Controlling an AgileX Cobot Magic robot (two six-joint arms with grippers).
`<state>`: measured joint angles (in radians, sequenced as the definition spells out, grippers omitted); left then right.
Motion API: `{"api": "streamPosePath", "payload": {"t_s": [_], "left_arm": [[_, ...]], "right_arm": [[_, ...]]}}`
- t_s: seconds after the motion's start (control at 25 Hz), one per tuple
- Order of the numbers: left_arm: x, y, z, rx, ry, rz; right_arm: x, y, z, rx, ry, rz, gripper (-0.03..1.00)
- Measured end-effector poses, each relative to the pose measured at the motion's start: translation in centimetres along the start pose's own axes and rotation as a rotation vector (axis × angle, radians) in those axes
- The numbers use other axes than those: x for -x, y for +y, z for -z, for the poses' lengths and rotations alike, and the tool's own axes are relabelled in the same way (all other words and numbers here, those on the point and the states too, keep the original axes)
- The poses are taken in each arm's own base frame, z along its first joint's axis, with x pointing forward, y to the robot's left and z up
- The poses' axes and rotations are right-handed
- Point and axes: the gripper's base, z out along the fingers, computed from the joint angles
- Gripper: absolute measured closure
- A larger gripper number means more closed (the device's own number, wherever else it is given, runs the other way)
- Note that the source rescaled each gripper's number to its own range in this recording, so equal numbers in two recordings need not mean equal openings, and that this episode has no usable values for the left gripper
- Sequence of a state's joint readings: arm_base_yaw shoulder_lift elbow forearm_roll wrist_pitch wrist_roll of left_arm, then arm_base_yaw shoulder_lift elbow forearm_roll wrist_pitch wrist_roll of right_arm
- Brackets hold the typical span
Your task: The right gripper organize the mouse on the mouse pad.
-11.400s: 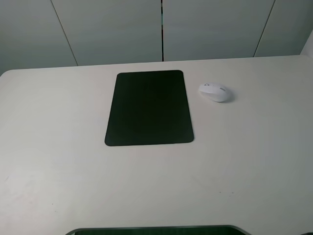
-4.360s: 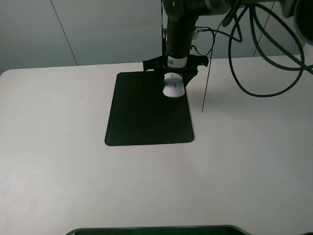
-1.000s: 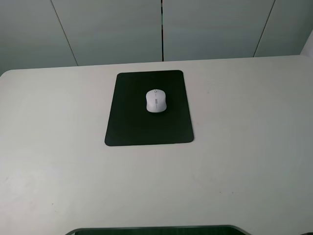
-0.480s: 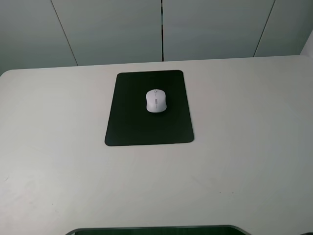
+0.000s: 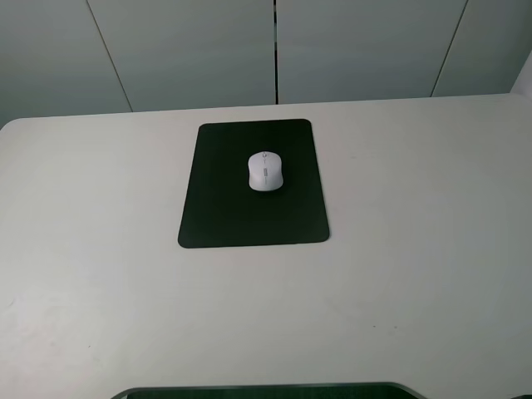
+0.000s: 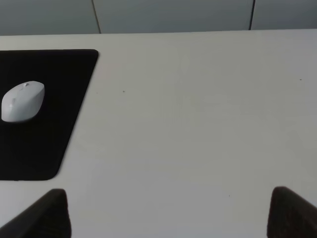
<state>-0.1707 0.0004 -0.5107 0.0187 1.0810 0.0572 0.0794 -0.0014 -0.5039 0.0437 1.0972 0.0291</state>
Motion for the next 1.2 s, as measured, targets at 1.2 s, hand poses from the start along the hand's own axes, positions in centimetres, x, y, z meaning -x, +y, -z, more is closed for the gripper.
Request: {"api": "streamPosePath", "payload": {"t_s": [1.2], "left_arm": [[0.00,0.00,0.00,0.000,0.000,0.000]], "right_arm": [[0.00,-0.04,0.00,-0.004,0.000,0.025,0.36]]}}
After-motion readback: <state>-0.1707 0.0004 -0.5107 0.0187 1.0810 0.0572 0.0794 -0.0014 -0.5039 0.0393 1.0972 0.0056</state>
